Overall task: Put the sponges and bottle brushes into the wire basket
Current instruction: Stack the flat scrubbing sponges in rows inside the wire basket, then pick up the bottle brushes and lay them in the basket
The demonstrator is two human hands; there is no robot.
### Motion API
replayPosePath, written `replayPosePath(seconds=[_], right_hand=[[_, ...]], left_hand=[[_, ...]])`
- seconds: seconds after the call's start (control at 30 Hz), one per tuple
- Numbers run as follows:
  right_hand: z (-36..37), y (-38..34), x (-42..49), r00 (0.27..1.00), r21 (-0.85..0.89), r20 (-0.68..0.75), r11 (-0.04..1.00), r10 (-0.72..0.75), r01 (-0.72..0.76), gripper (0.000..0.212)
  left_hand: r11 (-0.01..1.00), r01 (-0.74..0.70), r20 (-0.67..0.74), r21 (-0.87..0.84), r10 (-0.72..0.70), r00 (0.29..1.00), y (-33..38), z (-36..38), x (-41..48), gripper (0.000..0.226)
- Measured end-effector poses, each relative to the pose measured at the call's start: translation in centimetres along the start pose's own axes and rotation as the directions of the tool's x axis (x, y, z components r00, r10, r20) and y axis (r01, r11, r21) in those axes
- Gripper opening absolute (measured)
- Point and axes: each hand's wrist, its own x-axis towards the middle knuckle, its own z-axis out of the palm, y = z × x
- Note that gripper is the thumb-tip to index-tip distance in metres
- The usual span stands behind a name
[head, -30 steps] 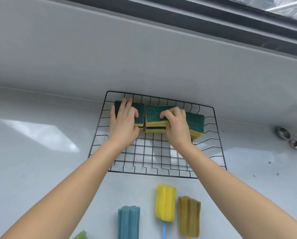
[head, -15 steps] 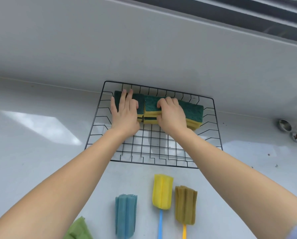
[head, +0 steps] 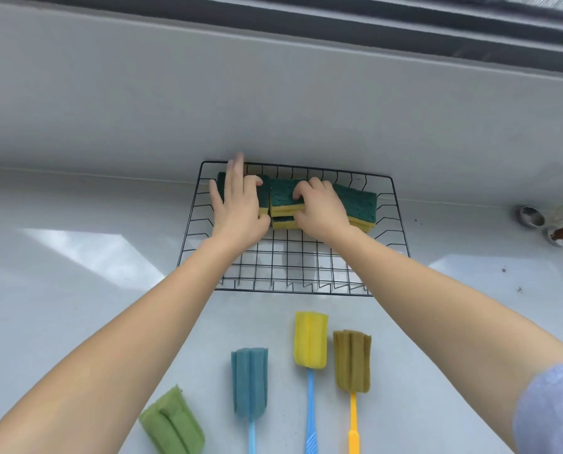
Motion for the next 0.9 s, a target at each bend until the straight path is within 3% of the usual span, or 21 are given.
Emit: replayPosePath(seconds=[0.1,0.2,0.33,0.47,0.6,0.73,0.9], right_hand=[[-2.2,0.6,-1.3,0.994,0.264,-0.101,0.964,0.051,-0.023,0.031],[-3.5,1.0,-4.4,0.964,0.421,-0.232,0.907,0.127,-0.018,0.03],[-3.5,1.2,-9.9,0.953,0.531,-0.276,0.846,0.129,0.039,0.032],[-3.2,2.8,-14.8,0.945,0.543,-0.258,0.839,0.201,-0.03,0.033],[-3.8,4.7,-18.8,0.94,0.562,-0.203,0.819,0.274,-0.117,0.031],[-3.4,6.5,-23.3,0.934,0.573,-0.059,0.779,0.351,-0.256,0.034],[-0.5,7.3,-28.6,0.882,0.519,0.197,0.718,0.428,-0.464,0.027]], left_hand=[[0.986,-0.014,-0.146,-0.165,-0.01,0.989,1.5,-1.6,-2.7,0.055],[0.945,-0.015,-0.157,-0.326,-0.038,0.987,2.4,-2.4,-6.5,0.052],[0.879,0.062,-0.027,-0.472,-0.085,0.996,3.8,-1.2,-13.6,0.038],[0.832,0.19,0.187,-0.521,-0.106,0.977,5.8,1.8,-20.4,0.019],[0.854,0.296,0.344,-0.428,-0.15,0.927,6.5,4.7,-24.3,0.009],[0.871,0.357,0.443,-0.337,-0.189,0.877,6.5,6.5,-26.2,0.016],[0.86,0.402,0.416,-0.315,-0.255,0.873,6.7,8.0,-27.6,0.044]])
